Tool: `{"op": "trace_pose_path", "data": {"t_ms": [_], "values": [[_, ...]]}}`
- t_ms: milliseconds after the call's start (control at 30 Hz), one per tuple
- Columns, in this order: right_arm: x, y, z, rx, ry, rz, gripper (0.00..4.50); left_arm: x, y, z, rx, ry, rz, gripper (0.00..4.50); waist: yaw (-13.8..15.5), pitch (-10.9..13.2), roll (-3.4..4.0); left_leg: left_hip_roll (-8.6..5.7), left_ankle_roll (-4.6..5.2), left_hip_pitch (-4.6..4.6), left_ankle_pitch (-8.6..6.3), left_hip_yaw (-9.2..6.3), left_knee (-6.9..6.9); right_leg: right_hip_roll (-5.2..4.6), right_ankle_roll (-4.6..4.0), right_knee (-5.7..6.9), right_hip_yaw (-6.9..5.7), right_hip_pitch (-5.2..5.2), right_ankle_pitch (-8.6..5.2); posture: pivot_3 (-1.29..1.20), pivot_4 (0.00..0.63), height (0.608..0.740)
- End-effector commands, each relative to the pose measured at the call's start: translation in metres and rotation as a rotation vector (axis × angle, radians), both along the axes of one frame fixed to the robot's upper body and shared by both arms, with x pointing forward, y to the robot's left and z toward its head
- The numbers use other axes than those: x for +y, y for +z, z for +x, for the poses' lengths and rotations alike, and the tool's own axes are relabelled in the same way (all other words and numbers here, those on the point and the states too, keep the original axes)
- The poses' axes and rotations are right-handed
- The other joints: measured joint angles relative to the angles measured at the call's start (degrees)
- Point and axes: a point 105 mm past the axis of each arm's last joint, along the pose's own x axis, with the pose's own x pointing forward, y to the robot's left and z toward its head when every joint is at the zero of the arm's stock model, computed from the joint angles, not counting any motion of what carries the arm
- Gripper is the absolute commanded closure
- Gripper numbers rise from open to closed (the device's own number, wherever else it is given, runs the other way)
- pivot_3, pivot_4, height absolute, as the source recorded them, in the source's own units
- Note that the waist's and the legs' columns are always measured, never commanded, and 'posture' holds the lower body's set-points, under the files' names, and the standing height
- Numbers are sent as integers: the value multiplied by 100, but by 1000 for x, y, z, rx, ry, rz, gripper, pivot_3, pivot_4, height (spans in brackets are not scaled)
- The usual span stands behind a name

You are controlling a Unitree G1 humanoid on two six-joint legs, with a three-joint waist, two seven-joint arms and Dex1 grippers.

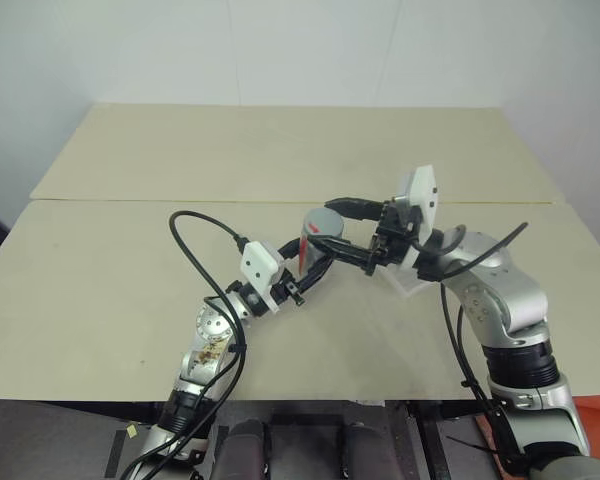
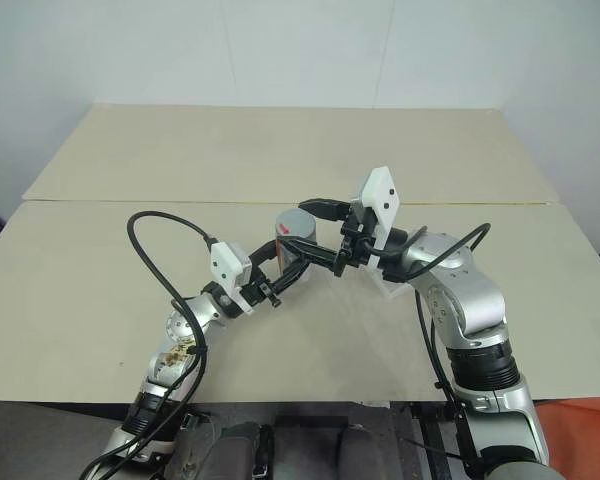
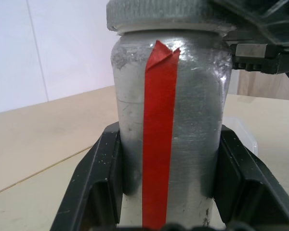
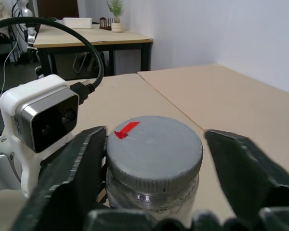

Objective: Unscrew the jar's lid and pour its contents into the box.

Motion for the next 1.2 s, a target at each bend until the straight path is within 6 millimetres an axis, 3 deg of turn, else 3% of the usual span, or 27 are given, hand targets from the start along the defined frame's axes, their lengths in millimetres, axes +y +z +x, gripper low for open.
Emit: {"op": "trace_pose_path", "data": {"t_ms": [33, 400, 767, 967, 1200], "values": [[1, 13, -4, -48, 15, 17, 1721, -3, 12, -3, -56, -12, -15, 2362, 0, 0, 0, 0, 0, 0, 0, 0, 0, 0, 0, 0, 0, 0, 0, 0, 150, 740], [0, 18, -3, -59, 4, 33, 1721, -3, 7, -3, -52, -17, 8, 2362, 0, 0, 0, 0, 0, 0, 0, 0, 0, 0, 0, 0, 0, 0, 0, 0, 150, 740], [-5, 34, -13, 97, 117, 165, 1721, -5, 4, -4, -66, -27, 34, 2362, 2, 0, 0, 1, 0, 0, 0, 0, -1, 0, 0, -1, 0, 0, 0, 0, 150, 740], [-4, 36, -20, -63, 126, 136, 1721, -7, 3, -7, -58, -49, 26, 2362, 0, 0, 0, 0, 0, 0, 0, 0, -1, 0, 0, -1, 0, -1, 0, 0, 150, 740], [-6, 30, -28, -85, 270, 108, 1721, -12, 4, -17, -46, -148, 20, 2362, -4, 0, 0, 0, 0, 0, 0, 0, 0, 1, 0, 0, 0, 0, 0, 0, 150, 740]]}}
